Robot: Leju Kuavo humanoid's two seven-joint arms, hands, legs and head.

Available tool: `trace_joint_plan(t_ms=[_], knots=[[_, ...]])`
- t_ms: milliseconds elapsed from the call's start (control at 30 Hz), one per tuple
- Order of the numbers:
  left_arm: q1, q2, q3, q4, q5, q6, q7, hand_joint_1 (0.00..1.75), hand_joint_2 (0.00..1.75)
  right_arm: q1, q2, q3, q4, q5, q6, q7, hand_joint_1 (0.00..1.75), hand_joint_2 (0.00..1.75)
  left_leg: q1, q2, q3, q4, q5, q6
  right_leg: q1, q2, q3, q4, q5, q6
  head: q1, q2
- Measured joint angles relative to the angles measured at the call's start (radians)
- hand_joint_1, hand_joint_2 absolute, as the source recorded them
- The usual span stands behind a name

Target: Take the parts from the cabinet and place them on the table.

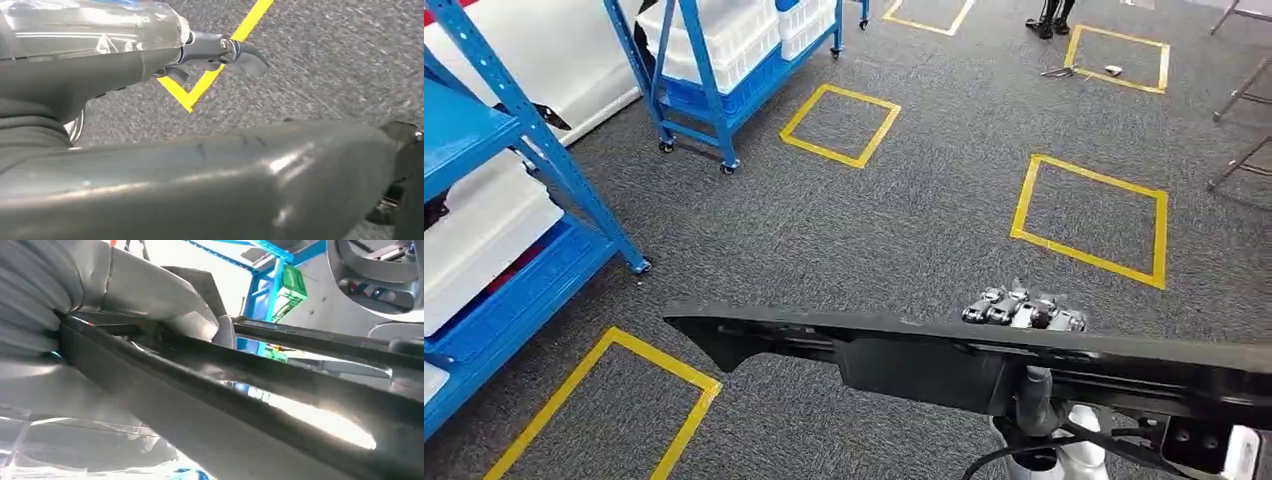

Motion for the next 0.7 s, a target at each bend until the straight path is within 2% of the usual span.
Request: trace_joint_plan(t_ms=[33, 67, 133, 167, 200, 233, 267, 300, 333, 467, 500, 533, 567, 600, 633, 667, 700], knots=[[0.001, 0.001, 0.000, 0.000, 0.000, 0.000, 0.000, 0.00, 0.00, -0.002, 0.000, 0.000, -0.002, -0.001, 0.000, 0.000, 1.75, 1.75, -0.001, 0.010, 0.004, -0.003, 0.000, 0.006, 0.003, -0.053, -0.017, 0.036, -0.025, 0.007, 0.000, 0.000], [0.003, 0.001, 0.000, 0.000, 0.000, 0.000, 0.000, 0.00, 0.00, -0.002, 0.000, 0.000, -0.002, -0.001, 0.000, 0.000, 1.75, 1.75, -0.003, 0.022, 0.005, -0.003, -0.001, 0.009, -0.001, -0.074, -0.052, 0.106, -0.063, 0.012, 0.000, 0.000], [0.007, 0.001, 0.000, 0.000, 0.000, 0.000, 0.000, 0.00, 0.00, 0.003, 0.000, 0.000, -0.002, -0.001, 0.003, 0.000, 1.75, 1.75, -0.005, 0.044, 0.004, -0.003, -0.003, 0.011, -0.007, -0.086, -0.125, 0.246, -0.118, 0.020, 0.000, 0.000], [0.007, 0.001, 0.000, 0.000, 0.000, 0.000, -0.003, 0.00, 0.00, 0.006, 0.000, 0.000, -0.002, -0.002, 0.007, 0.000, 1.75, 1.75, -0.005, 0.057, 0.004, -0.002, -0.004, 0.010, -0.009, -0.088, -0.146, 0.284, -0.122, 0.022, 0.000, 0.000], [0.007, 0.001, 0.000, 0.000, 0.000, 0.001, -0.005, 0.00, 0.00, 0.009, 0.000, 0.000, -0.001, -0.002, 0.015, 0.000, 1.75, 1.75, -0.005, 0.068, 0.006, -0.002, -0.006, 0.009, -0.010, -0.090, -0.140, 0.270, -0.101, 0.022, 0.000, 0.000], [0.006, 0.000, 0.000, 0.000, 0.000, 0.003, -0.008, 0.00, 0.00, 0.009, 0.000, 0.000, -0.001, -0.004, 0.022, 0.000, 1.75, 1.75, -0.005, 0.078, 0.008, -0.002, -0.008, 0.007, -0.010, -0.094, -0.113, 0.216, -0.065, 0.021, 0.000, 0.000], [0.005, -0.001, 0.000, 0.000, 0.000, 0.005, -0.013, 0.00, 0.00, 0.008, 0.000, 0.000, -0.002, -0.006, 0.029, 0.000, 1.75, 1.75, -0.005, 0.088, 0.013, -0.002, -0.011, 0.005, -0.009, -0.103, -0.065, 0.127, -0.020, 0.017, 0.000, 0.000], [0.004, -0.003, 0.001, 0.000, 0.000, 0.008, -0.016, 0.00, 0.00, 0.006, 0.000, 0.000, -0.002, -0.012, 0.037, 0.000, 1.75, 1.75, -0.005, 0.096, 0.018, -0.003, -0.014, 0.001, -0.006, -0.125, -0.013, 0.032, 0.017, 0.011, 0.000, 0.000], [0.003, -0.003, 0.002, 0.000, 0.000, 0.011, -0.019, 0.00, 0.00, 0.001, 0.000, 0.000, -0.001, -0.016, 0.043, 0.000, 1.75, 1.75, -0.010, 0.105, 0.021, -0.003, -0.017, -0.005, 0.005, -0.173, 0.012, -0.017, 0.001, 0.001, 0.000, 0.000], [-0.003, -0.005, 0.010, 0.000, 0.000, 0.017, -0.033, 0.00, 0.00, -0.016, 0.001, 0.000, 0.005, -0.026, 0.055, 0.000, 1.75, 1.75, -0.014, 0.138, 0.031, -0.011, -0.022, -0.025, 0.013, -0.130, 0.003, -0.018, 0.004, -0.015, 0.000, 0.000], [-0.007, -0.005, 0.017, 0.000, 0.000, 0.018, -0.034, 0.00, 0.00, -0.020, 0.001, 0.000, 0.005, -0.029, 0.053, 0.000, 1.75, 1.75, -0.010, 0.131, 0.030, -0.005, -0.031, -0.033, -0.003, -0.115, 0.012, -0.033, 0.013, -0.026, 0.000, 0.000], [-0.007, -0.004, 0.021, 0.000, 0.000, 0.017, -0.034, 0.00, 0.00, -0.030, 0.000, 0.000, 0.005, -0.034, 0.052, 0.000, 1.75, 1.75, -0.009, 0.081, 0.024, 0.025, -0.053, -0.036, -0.001, -0.108, 0.015, -0.037, 0.015, -0.030, 0.000, 0.000], [-0.007, -0.003, 0.022, 0.000, 0.000, 0.017, -0.034, 0.00, 0.00, -0.038, 0.000, 0.000, 0.006, -0.036, 0.051, 0.000, 1.75, 1.75, -0.009, 0.056, 0.000, 0.079, -0.085, -0.035, -0.001, -0.103, 0.015, -0.037, 0.015, -0.037, 0.000, 0.000], [-0.006, -0.002, 0.022, 0.000, 0.000, 0.014, -0.034, 0.00, 0.00, -0.043, 0.000, 0.000, 0.008, -0.036, 0.051, 0.000, 1.75, 1.75, -0.008, 0.041, -0.043, 0.167, -0.128, -0.036, 0.000, -0.090, 0.015, -0.037, 0.015, -0.038, 0.000, 0.000], [-0.004, -0.001, 0.022, 0.000, 0.000, 0.014, -0.034, 0.00, 0.00, -0.044, -0.001, 0.000, 0.009, -0.037, 0.051, 0.000, 1.75, 1.75, -0.008, 0.034, -0.085, 0.251, -0.160, -0.038, 0.002, -0.077, 0.015, -0.036, 0.015, -0.040, 0.000, 0.000], [-0.001, -0.001, 0.022, 0.000, 0.000, 0.012, -0.034, 0.00, 0.00, -0.044, -0.001, 0.000, 0.011, -0.036, 0.050, 0.000, 1.75, 1.75, -0.008, 0.033, -0.116, 0.307, -0.170, -0.039, 0.003, -0.063, 0.015, -0.034, 0.014, -0.040, 0.000, 0.000], [0.000, -0.001, 0.022, 0.000, 0.000, 0.011, -0.034, 0.00, 0.00, -0.044, -0.001, 0.000, 0.012, -0.036, 0.050, 0.000, 1.75, 1.75, -0.008, 0.032, -0.124, 0.310, -0.153, -0.040, 0.003, -0.050, 0.016, -0.033, 0.014, -0.040, 0.000, 0.000]])
